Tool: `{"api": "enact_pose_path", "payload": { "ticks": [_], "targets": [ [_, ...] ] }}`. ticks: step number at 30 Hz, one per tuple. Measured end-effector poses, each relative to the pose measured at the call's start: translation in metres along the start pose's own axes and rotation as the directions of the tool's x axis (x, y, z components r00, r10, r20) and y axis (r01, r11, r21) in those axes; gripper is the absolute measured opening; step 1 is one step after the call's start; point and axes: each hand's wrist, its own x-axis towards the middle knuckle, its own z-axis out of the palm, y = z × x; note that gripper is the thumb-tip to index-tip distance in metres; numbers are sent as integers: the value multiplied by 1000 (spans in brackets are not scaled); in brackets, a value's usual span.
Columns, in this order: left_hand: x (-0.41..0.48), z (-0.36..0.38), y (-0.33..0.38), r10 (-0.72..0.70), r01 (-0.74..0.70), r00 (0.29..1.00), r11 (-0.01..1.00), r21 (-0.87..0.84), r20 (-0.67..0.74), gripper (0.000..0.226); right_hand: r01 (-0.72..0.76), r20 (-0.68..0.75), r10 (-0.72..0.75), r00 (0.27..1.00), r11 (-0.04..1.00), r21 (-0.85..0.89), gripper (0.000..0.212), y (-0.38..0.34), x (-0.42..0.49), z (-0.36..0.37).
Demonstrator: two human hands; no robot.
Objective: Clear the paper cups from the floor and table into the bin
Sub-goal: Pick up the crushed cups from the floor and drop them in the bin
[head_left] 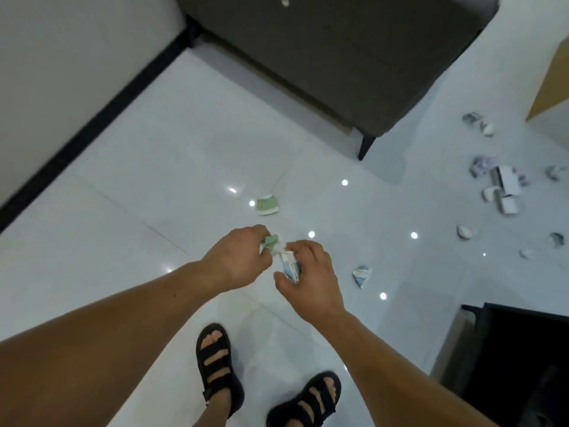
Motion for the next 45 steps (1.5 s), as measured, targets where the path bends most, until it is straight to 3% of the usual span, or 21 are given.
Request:
{"api": "enact_pose_path", "payload": {
  "ticks": [6, 11, 20, 26, 33, 40, 45],
  "targets": [
    [-107, -124, 59, -49, 40, 985, 997, -59, -166, 30, 166, -25, -169, 985, 982, -90, 48, -137, -32, -97],
    [-204, -188, 82, -160, 135, 942, 985, -104, -295, 26, 262, 19, -263, 965, 947, -188, 49, -207, -67, -154],
    [-376, -194, 93, -341, 260, 804, 938, -228, -487, 26, 496, 164, -468, 868, 824, -275, 52, -282, -141, -198],
    [-479, -163, 80, -507, 368, 675, 861, -351, -536, 27, 703, 326, -624, 710, 655, -277, 48, -333, -191, -179],
    [-625, -133, 35, -679, 417, 432, 734, -536, -594, 27, 888, 485, -746, 455, 422, -183, 45, -415, -285, -118],
    [-775, -88, -46, -768, 386, 238, 637, -667, -595, 20, 961, 566, -780, 267, 257, -99, 45, -499, -402, -20],
    [-902, -44, -110, -825, 384, 62, 539, -750, -561, 24, 988, 603, -788, 126, 154, -5, 45, -549, -516, 71]
  ]
}}
